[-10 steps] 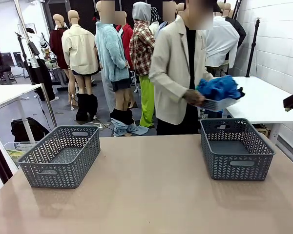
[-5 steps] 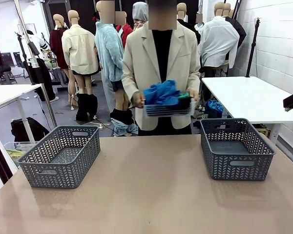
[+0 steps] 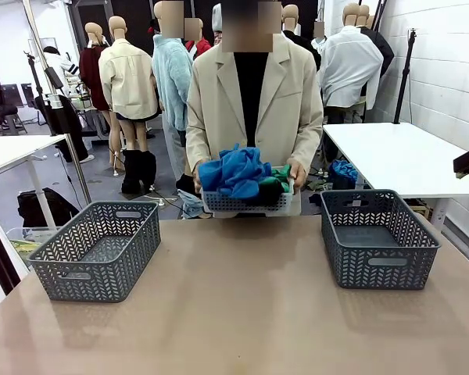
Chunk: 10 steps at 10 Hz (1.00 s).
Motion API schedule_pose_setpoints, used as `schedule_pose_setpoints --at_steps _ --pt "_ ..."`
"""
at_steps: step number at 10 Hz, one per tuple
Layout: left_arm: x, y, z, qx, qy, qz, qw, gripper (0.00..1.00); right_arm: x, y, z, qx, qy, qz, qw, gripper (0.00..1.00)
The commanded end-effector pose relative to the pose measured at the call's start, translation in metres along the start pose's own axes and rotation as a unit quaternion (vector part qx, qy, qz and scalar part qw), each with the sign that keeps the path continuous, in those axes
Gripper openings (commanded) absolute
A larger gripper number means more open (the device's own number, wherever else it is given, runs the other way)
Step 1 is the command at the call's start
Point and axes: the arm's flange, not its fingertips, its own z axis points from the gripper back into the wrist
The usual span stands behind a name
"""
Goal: Sort the tops and bottoms.
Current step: Lift clothes from the center of the table with your left hand.
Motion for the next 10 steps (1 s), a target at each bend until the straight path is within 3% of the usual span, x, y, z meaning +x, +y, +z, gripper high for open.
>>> schedule_pose_setpoints --at_steps 1,10 --pt "-0.0026 0.004 -0.0004 0.005 0.003 -0.009 1.0 1.0 -0.0006 -0.0007 0.0002 0.0 0.003 0.0 1.0 1.0" --pt "-0.0026 0.004 -0.0004 0.005 0.003 -0.009 1.0 1.0 -0.0006 -0.0007 0.0002 0.0 0.003 0.0 1.0 1.0"
